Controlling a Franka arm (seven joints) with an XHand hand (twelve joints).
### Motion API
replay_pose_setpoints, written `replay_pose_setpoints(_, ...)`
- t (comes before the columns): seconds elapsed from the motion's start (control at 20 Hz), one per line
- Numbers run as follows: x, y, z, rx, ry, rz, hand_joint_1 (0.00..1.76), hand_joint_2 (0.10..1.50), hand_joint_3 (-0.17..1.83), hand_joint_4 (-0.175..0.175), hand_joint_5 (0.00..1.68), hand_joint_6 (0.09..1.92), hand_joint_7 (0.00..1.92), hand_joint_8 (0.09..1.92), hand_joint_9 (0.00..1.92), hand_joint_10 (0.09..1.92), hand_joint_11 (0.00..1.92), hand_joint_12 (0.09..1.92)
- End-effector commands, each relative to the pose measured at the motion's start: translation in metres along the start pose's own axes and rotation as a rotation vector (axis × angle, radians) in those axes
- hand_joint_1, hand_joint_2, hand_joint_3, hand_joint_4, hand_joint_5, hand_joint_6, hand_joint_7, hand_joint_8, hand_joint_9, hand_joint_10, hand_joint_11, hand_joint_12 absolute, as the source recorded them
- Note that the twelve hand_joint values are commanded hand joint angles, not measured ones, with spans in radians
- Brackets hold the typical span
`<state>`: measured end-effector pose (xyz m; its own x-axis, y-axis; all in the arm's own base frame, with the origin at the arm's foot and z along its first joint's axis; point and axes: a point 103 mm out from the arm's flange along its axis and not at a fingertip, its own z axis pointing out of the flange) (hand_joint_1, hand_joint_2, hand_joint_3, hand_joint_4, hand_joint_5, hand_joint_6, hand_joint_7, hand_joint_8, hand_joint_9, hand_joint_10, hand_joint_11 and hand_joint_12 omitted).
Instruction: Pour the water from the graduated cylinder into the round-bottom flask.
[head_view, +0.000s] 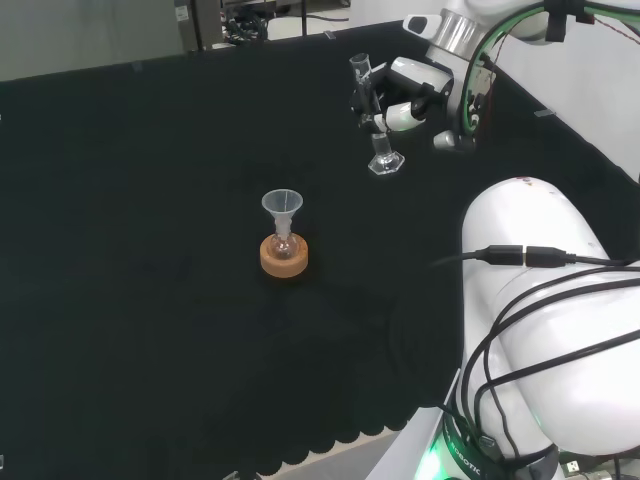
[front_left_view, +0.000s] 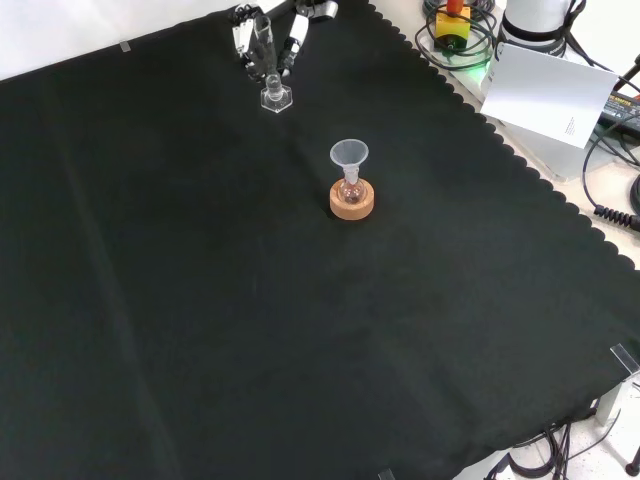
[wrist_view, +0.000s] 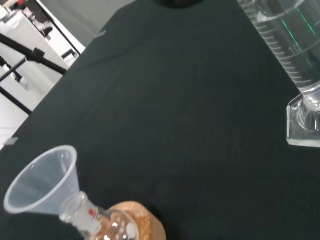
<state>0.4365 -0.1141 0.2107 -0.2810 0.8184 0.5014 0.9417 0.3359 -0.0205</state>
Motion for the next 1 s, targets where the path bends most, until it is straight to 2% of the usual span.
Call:
replay_pose_setpoints(0.05, 0.013, -0.014, 0.001, 0.076, -0.048, -0.01, 1.26, 1.1, 0.0, -0.175, 1.0, 0.97, 1.02, 0.97, 1.37, 0.12, 1.19, 0.78)
replay_pose_setpoints(0.35, 0.032, -0.033, 0.01, 0.195, -0.155, -0.023, 1.26, 1.1, 0.0, -0.175, 1.0, 0.97, 1.02, 0.97, 1.37, 0.11, 1.19, 0.78)
replay_pose_setpoints(0.6, 0.043, -0.05, 0.02, 0.295, -0.238, -0.015, 1.26, 1.1, 0.0, -0.175, 1.0, 0.97, 1.02, 0.97, 1.37, 0.11, 1.19, 0.78)
replay_pose_setpoints(1.0, 0.055, -0.065, 0.038, 0.415, -0.34, -0.015, 1.26, 1.1, 0.0, -0.175, 1.0, 0.97, 1.02, 0.97, 1.37, 0.1, 1.19, 0.78)
